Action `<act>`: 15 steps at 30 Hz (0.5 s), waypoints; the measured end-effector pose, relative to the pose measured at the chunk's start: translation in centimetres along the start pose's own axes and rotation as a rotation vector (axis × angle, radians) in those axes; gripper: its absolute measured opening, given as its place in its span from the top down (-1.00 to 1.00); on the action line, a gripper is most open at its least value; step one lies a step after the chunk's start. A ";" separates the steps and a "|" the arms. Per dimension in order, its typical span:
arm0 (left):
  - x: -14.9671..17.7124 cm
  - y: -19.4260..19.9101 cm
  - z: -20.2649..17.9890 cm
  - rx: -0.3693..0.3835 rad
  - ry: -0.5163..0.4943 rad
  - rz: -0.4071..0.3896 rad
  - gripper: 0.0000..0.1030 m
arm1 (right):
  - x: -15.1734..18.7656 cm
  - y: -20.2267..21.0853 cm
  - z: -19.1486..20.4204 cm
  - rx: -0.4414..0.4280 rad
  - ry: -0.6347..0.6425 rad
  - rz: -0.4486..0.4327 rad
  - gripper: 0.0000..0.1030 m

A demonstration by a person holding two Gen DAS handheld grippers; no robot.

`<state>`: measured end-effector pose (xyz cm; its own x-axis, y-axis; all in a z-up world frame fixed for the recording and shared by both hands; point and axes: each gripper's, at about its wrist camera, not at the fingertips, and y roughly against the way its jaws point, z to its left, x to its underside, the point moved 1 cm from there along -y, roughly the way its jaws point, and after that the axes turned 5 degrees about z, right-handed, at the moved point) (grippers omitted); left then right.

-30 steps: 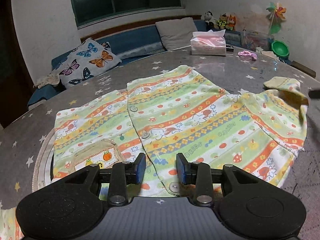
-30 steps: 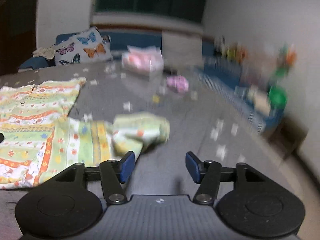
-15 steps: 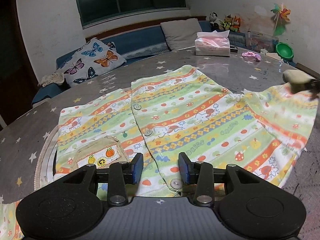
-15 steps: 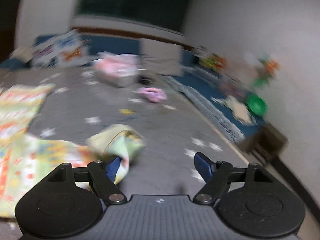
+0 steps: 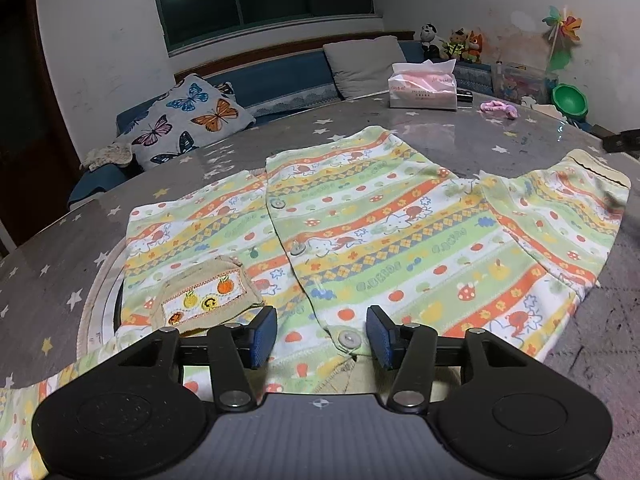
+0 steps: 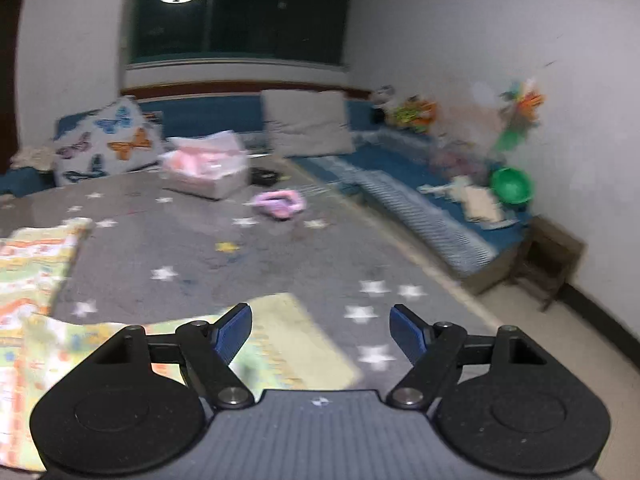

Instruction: Fold clothes

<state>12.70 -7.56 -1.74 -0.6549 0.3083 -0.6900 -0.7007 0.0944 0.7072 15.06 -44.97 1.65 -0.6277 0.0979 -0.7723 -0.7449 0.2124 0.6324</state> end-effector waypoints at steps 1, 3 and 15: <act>0.0 0.2 0.0 0.000 0.004 0.000 -0.03 | 0.0 -0.6 0.3 -0.035 0.007 0.017 -0.33; 0.2 0.7 0.1 0.002 0.015 -0.005 -0.05 | 0.0 -1.8 1.0 -0.095 0.024 0.050 -0.21; 3.6 3.5 3.3 -0.039 0.152 0.019 -0.12 | -0.1 -2.6 3.4 -0.161 0.079 0.087 -0.18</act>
